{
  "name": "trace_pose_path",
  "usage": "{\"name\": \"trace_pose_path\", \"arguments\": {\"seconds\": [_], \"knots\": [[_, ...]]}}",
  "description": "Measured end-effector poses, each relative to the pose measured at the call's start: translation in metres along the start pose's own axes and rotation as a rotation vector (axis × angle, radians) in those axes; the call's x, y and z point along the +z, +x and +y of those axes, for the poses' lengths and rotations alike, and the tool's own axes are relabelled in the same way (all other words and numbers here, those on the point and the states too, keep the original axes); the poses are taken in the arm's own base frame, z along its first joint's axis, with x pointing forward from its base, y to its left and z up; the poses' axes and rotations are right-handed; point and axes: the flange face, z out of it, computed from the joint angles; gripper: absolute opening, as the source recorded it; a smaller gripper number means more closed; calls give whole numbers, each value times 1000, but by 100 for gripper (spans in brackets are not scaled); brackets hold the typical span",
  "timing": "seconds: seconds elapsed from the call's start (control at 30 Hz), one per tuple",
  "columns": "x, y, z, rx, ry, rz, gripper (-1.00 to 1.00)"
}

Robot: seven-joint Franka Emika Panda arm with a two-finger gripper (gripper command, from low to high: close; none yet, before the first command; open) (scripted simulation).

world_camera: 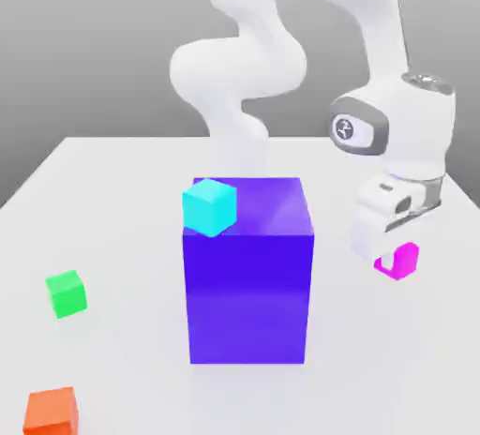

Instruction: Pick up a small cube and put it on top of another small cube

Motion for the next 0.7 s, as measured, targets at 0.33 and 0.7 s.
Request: {"name": "trace_pose_path", "arguments": {"seconds": [0.33,0.7], "knots": [[-80,109,-38,62,194,135,-100],[-83,229,221,801,103,145,-100]]}}
